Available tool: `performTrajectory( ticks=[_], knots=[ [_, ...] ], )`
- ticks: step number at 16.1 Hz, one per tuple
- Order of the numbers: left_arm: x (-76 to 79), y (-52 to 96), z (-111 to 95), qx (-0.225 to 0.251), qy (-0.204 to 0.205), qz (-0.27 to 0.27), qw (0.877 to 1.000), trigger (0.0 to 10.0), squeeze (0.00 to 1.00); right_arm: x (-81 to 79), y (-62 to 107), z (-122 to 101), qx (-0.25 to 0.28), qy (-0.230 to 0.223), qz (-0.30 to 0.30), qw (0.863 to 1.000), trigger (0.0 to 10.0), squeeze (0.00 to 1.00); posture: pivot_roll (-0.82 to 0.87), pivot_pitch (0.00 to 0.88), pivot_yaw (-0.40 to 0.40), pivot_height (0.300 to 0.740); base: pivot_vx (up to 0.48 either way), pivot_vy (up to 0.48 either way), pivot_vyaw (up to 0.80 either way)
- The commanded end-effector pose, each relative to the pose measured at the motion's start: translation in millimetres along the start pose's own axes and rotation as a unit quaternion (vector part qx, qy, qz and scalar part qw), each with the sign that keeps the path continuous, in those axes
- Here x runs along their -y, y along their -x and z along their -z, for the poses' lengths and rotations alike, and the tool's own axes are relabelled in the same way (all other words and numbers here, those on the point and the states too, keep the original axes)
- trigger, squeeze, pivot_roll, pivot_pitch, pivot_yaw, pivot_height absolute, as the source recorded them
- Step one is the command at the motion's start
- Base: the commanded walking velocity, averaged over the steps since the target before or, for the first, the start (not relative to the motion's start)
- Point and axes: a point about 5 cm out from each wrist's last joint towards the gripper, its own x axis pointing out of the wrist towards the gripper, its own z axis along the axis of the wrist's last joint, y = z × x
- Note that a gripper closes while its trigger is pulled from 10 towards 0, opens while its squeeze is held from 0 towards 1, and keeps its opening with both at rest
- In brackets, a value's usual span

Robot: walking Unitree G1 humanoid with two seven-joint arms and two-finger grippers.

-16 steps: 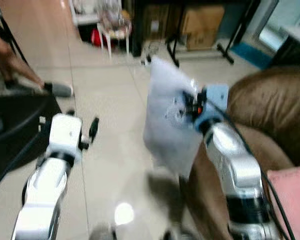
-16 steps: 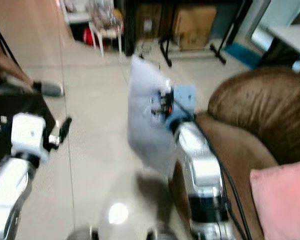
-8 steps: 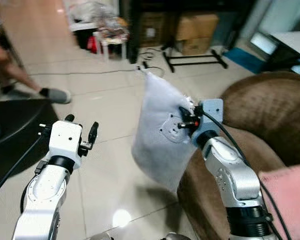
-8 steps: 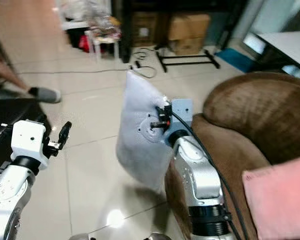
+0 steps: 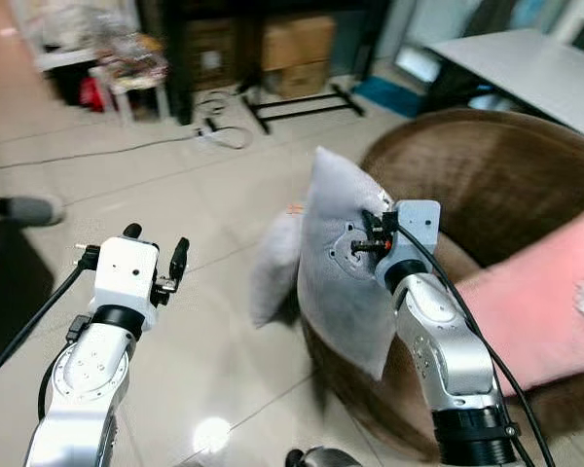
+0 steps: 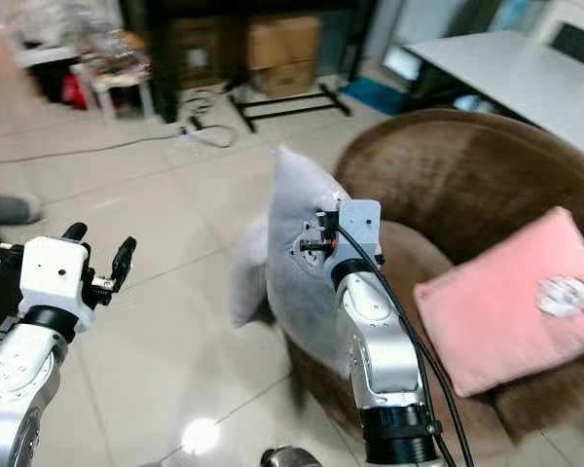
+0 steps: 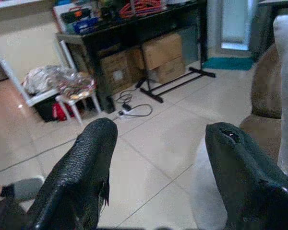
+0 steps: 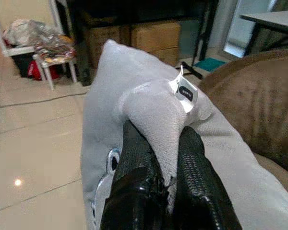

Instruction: Move the pillow to the sofa from floor

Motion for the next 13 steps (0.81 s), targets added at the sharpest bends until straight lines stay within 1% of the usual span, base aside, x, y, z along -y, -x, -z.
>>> performTrajectory(
  ticks=[1,2,3,4,6,7,9,11,12,13],
  knots=[
    [2.6,1.3,-2,0.005,0.000,0.002,1.000,10.0,0.00,1.8,-1.0,-13,0.031,-0.014,0.001,0.999,10.0,0.00,-0.01,0.000,-0.098,0.740,0.000,0.000,-0.80],
    [2.7,1.5,-2,0.005,0.004,-0.002,1.000,10.0,0.00,5.3,-1.7,-13,0.037,-0.016,0.020,0.999,10.0,0.00,-0.01,0.000,-0.097,0.740,0.000,0.000,-0.80],
    [2.6,1.3,-1,0.005,0.010,-0.005,1.000,10.0,0.00,5.7,-1.8,-10,0.020,-0.023,0.012,0.999,10.0,0.00,-0.01,0.000,-0.097,0.740,0.000,0.000,-0.80],
    [2.4,0.7,-2,0.006,0.017,-0.007,1.000,10.0,0.00,1.3,-1.1,-5,-0.012,-0.041,-0.038,0.998,10.0,0.00,-0.01,0.000,-0.097,0.740,0.000,0.000,-0.79],
    [1.8,0.6,-2,0.007,0.013,-0.010,1.000,10.0,0.00,0.2,-0.2,-6,-0.003,-0.027,-0.038,0.999,10.0,0.00,-0.01,0.000,-0.100,0.740,0.000,0.000,-0.78],
    [1.6,0.5,-2,0.009,0.010,-0.010,1.000,10.0,0.00,-2.6,-0.1,-6,-0.002,-0.022,-0.049,0.999,10.0,0.00,-0.01,0.000,-0.101,0.740,0.000,0.000,-0.77],
    [1.7,1.3,-4,0.016,0.012,-0.006,1.000,10.0,0.00,-13.9,1.3,-9,-0.005,-0.026,-0.102,0.994,10.0,0.00,-0.01,0.000,-0.109,0.740,0.000,0.000,-0.78],
    [0.4,2.5,-5,0.020,0.016,-0.007,1.000,10.0,0.00,-17.8,0.9,-13,0.000,-0.024,-0.119,0.993,10.0,0.00,0.00,0.000,-0.113,0.740,0.000,0.000,-0.79],
    [-0.4,3.2,-5,0.020,0.016,-0.008,1.000,10.0,0.00,-19.3,0.7,-15,0.006,-0.021,-0.125,0.992,10.0,0.00,0.00,0.000,-0.115,0.740,0.251,0.000,-0.44],
    [-0.8,3.8,-5,0.020,0.017,-0.008,1.000,10.0,0.00,-20.0,0.7,-16,0.008,-0.019,-0.128,0.992,10.0,0.00,0.00,0.000,-0.115,0.740,0.277,0.000,0.00]
  ],
)
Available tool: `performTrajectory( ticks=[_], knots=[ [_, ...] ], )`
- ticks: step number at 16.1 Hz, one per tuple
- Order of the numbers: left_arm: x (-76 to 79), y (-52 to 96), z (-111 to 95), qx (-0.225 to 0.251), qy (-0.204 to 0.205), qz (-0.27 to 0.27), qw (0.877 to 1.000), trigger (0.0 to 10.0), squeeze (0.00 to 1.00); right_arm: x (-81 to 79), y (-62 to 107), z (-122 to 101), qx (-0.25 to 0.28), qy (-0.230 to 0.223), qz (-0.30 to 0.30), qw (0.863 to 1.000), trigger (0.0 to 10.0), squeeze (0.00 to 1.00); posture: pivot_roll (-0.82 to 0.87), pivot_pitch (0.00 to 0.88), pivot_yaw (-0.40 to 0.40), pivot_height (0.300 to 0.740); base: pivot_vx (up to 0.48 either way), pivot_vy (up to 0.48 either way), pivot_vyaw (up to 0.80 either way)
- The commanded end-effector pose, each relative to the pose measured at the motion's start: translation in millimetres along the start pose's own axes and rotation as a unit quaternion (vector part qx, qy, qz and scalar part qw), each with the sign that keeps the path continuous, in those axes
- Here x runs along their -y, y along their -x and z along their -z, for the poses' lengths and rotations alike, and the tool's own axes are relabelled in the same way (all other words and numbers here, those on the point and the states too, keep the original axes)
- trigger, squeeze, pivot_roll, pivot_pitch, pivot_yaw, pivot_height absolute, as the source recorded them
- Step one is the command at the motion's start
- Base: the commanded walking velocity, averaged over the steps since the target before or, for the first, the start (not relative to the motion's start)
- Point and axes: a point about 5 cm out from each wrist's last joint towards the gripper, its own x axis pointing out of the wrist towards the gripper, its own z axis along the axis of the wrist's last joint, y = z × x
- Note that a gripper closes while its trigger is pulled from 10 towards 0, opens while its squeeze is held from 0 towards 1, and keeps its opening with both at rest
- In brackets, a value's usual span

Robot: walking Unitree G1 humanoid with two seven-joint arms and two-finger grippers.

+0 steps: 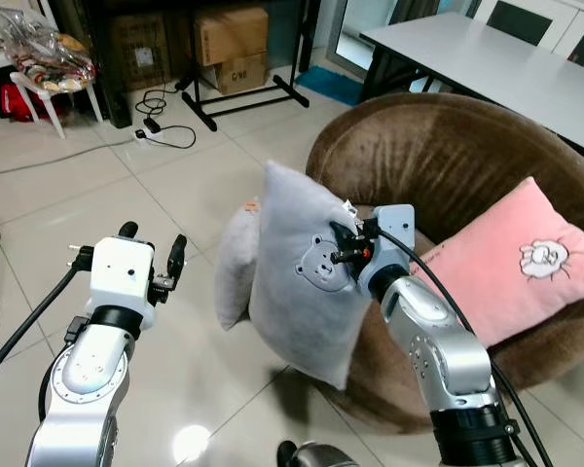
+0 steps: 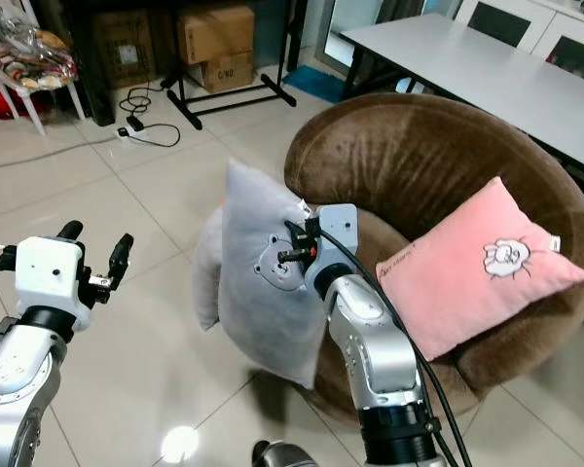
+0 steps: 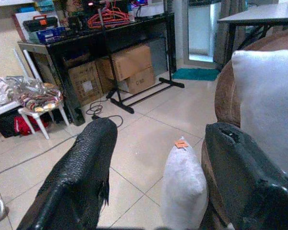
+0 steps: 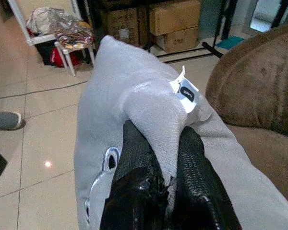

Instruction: Move the pillow to the sofa from floor

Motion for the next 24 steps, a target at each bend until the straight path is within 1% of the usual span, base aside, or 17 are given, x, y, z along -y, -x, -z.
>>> performTrajectory(
  ticks=[1,6,9,12,19,21,24],
  knots=[
    [-0.1,2.5,-3.4,0.009,-0.001,0.001,1.000,10.0,0.00,-4.2,0.0,-22.2,0.046,0.009,-0.014,0.999,10.0,0.00,0.00,0.000,-0.117,0.740,0.289,0.000,0.00],
    [-1.6,1.9,-4.6,0.011,-0.004,0.002,1.000,10.0,0.00,-4.6,-0.8,-23.7,0.046,0.006,-0.016,0.999,10.0,0.00,0.00,0.000,-0.114,0.740,0.294,0.000,-0.09],
    [-2.0,0.5,-5.7,0.012,-0.007,0.006,1.000,10.0,0.00,-3.3,-1.9,-24.1,0.045,0.002,-0.008,0.999,10.0,0.00,0.01,0.000,-0.103,0.740,0.298,0.000,-0.76],
    [-0.5,-1.9,-4.4,0.008,-0.018,0.027,0.999,10.0,0.00,-2.3,-2.4,-24.5,0.046,-0.002,0.002,0.999,10.0,0.00,0.00,0.000,-0.080,0.740,0.298,0.000,-0.80],
    [4.3,-6.1,-3.1,0.005,-0.020,0.055,0.998,10.0,0.00,0.2,-1.1,-28.2,0.048,0.003,0.011,0.999,10.0,0.00,-0.01,0.000,-0.060,0.740,0.289,0.000,-0.80],
    [3.2,-5.7,-2.4,0.004,-0.022,0.057,0.998,10.0,0.00,-2.3,-1.5,-30.9,0.053,0.002,0.002,0.999,10.0,0.00,-0.01,0.000,-0.060,0.740,0.268,0.000,0.00],
    [2.4,-5.2,-1.3,0.001,-0.025,0.061,0.998,10.0,0.00,-7.1,-2.3,-29.9,0.042,0.013,-0.014,0.999,10.0,0.00,-0.02,0.000,-0.060,0.740,0.261,0.000,0.00]
  ],
)
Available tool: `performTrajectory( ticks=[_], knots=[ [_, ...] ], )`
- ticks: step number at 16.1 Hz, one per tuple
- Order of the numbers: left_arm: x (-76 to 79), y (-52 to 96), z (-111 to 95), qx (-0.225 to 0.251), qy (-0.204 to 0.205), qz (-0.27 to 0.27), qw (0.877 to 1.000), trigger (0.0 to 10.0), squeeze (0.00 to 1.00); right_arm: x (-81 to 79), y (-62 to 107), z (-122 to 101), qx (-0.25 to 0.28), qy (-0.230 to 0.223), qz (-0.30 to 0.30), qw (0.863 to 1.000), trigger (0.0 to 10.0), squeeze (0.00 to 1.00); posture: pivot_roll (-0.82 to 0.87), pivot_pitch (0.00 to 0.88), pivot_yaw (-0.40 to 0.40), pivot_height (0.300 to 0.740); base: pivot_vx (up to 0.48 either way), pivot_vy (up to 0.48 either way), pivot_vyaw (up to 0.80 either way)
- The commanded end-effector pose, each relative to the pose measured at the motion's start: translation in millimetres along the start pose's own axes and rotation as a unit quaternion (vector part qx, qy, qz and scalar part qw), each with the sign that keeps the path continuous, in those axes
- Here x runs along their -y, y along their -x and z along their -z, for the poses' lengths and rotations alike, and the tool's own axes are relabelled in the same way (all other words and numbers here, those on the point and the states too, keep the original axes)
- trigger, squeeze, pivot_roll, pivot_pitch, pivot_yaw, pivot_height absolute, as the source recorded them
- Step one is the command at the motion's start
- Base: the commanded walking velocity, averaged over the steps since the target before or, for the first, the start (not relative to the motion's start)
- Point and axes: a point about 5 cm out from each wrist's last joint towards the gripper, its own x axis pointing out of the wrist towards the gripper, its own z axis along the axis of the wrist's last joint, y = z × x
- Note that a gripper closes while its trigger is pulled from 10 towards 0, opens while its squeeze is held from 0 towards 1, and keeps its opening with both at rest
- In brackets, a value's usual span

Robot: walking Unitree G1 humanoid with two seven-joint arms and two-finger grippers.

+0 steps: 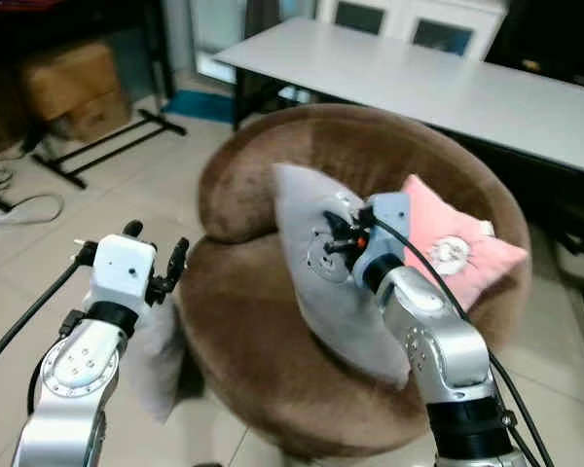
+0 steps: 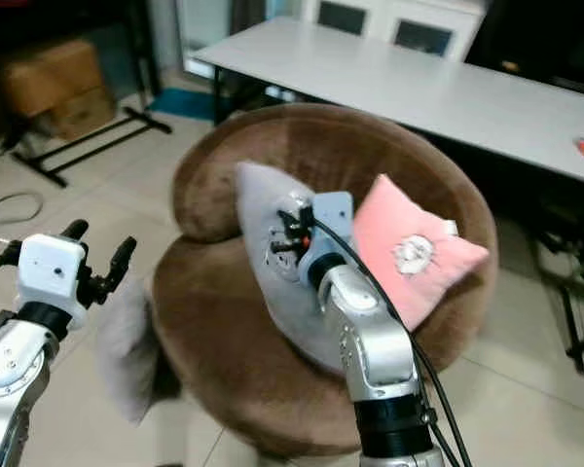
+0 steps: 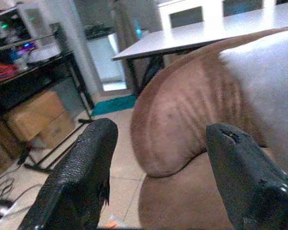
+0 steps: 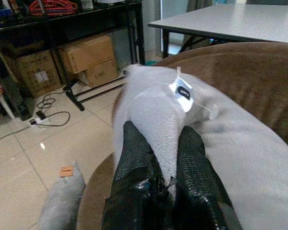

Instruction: Move the pillow to the sofa from floor

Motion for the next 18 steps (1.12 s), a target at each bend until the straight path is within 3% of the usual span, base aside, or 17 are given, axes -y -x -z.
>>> performTrajectory(
  ticks=[1,4,6,10,11,14,15,16,18],
  knots=[
    [7.1,-0.8,-2,0.005,0.005,0.021,1.000,10.0,0.00,-1.6,0.5,-16,0.018,0.011,-0.016,1.000,10.0,0.00,-0.02,0.000,-0.063,0.740,0.000,0.000,0.00],
    [8.1,2.0,1,-0.005,0.004,0.042,0.999,10.0,0.00,-11.9,-2.7,-21,0.005,0.009,-0.050,0.999,10.0,0.00,-0.01,0.000,-0.068,0.740,0.000,0.000,0.00],
    [7.8,6.9,4,-0.016,-0.005,0.076,0.997,10.0,0.00,-28.9,-9.1,-29,-0.014,0.021,-0.096,0.995,10.0,0.00,-0.01,0.000,-0.077,0.740,0.000,0.000,0.00],
    [8.2,12.5,8,-0.033,-0.013,0.109,0.993,10.0,0.00,-40.5,-16.6,-28,-0.059,-0.004,-0.113,0.992,10.0,0.00,0.01,0.000,-0.090,0.740,0.000,0.000,0.00],
    [9.0,16.4,11,-0.045,-0.016,0.130,0.990,10.0,0.00,-45.8,-26.2,-26,-0.085,-0.045,-0.103,0.990,10.0,0.00,0.01,0.000,-0.092,0.740,0.000,0.000,0.00],
    [10.1,20.4,13,-0.053,-0.019,0.148,0.987,10.0,0.00,-48.4,-42.4,-25,-0.106,-0.109,-0.065,0.986,10.0,0.00,0.02,0.000,-0.096,0.740,0.000,0.000,0.00],
    [10.3,20.9,13,-0.054,-0.018,0.150,0.987,10.0,0.00,-42.4,-49.0,-22,-0.108,-0.140,-0.029,0.984,10.0,0.00,0.02,0.000,-0.097,0.740,0.000,0.000,0.00],
    [10.9,22.1,14,-0.055,-0.019,0.155,0.986,10.0,0.00,-28.7,-59.9,-11,-0.117,-0.201,0.037,0.972,10.0,0.00,0.02,0.000,-0.099,0.740,0.000,0.000,0.00],
    [11.3,23.0,14,-0.057,-0.019,0.159,0.985,10.0,0.00,-18.6,-64.5,-2,-0.124,-0.240,0.071,0.960,10.0,0.00,0.02,0.000,-0.101,0.740,0.000,0.000,0.00]
  ],
)
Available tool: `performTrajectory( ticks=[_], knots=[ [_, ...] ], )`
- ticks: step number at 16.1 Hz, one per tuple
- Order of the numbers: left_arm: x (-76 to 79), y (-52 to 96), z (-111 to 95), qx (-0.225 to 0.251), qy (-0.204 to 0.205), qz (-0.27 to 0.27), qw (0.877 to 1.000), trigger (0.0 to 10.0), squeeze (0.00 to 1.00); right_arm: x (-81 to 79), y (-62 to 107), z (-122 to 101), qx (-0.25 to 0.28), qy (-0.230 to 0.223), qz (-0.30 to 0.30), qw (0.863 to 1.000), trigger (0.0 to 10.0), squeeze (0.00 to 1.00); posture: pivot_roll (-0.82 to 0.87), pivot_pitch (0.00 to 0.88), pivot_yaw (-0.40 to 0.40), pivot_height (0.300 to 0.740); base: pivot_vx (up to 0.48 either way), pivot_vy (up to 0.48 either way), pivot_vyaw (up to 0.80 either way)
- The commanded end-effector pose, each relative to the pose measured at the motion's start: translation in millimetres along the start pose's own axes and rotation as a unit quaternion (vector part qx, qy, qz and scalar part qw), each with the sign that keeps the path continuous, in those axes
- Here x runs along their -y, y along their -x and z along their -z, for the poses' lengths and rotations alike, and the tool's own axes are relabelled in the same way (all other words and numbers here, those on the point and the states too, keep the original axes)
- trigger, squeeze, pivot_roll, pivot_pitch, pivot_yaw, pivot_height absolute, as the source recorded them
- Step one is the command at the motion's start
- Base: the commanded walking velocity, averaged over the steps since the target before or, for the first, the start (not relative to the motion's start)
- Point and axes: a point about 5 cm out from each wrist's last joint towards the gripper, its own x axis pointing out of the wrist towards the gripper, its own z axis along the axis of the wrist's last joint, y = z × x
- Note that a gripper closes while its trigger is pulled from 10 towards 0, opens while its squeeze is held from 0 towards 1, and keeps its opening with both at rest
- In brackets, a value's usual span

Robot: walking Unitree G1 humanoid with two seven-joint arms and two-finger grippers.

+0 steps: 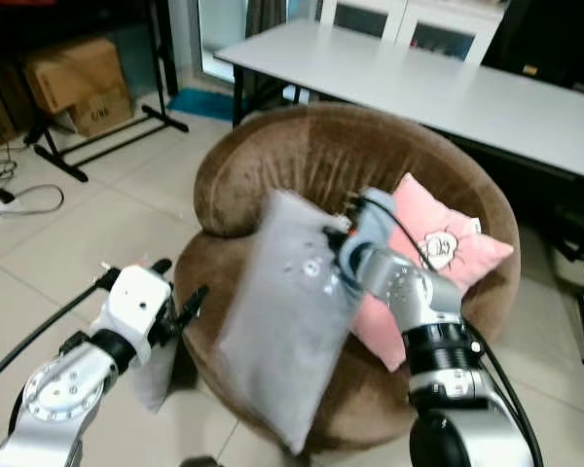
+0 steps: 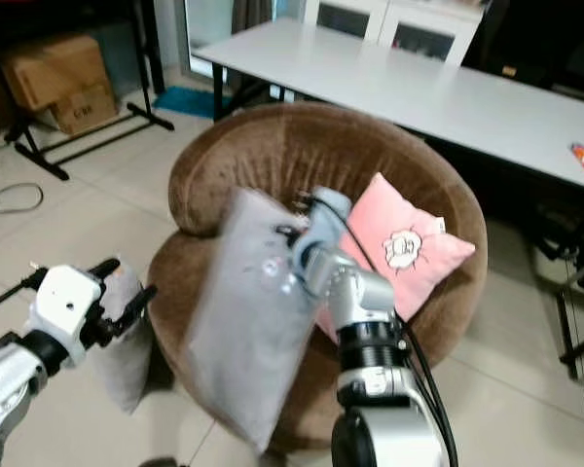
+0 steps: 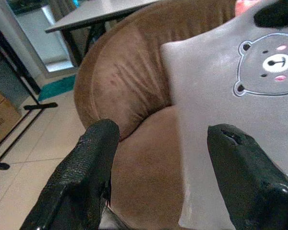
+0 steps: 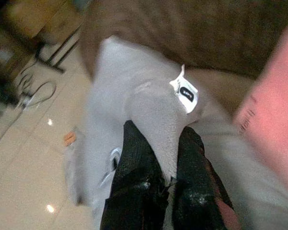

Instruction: Move the pillow to the sofa from floor

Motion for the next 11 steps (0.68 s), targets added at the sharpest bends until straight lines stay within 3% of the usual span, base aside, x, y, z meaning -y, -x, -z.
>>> performTrajectory(
  ticks=[1,4,7,11],
  knots=[
    [3.9,0.6,-3,0.002,0.001,0.016,1.000,10.0,0.00,-37.9,-2.3,-9,0.020,-0.048,-0.056,0.997,10.0,0.00,0.03,0.000,-0.104,0.740,0.000,0.000,0.00],
    [6.0,2.8,0,-0.009,0.003,0.035,0.999,10.0,0.00,5.4,-15.5,-16,0.037,-0.099,0.024,0.994,10.0,0.00,0.03,0.000,-0.099,0.740,0.000,0.000,0.00],
    [5.5,2.9,0,-0.011,0.002,0.041,0.999,10.0,0.00,12.6,-17.2,-33,0.067,-0.132,0.039,0.988,10.0,0.00,0.02,0.000,-0.088,0.740,0.000,0.000,0.00],
    [4.4,1.7,-1,-0.012,-0.002,0.049,0.999,10.0,0.00,17.5,-17.4,-55,0.101,-0.145,0.048,0.983,10.0,0.00,0.02,0.000,-0.082,0.740,0.000,0.000,0.00]
  ],
)
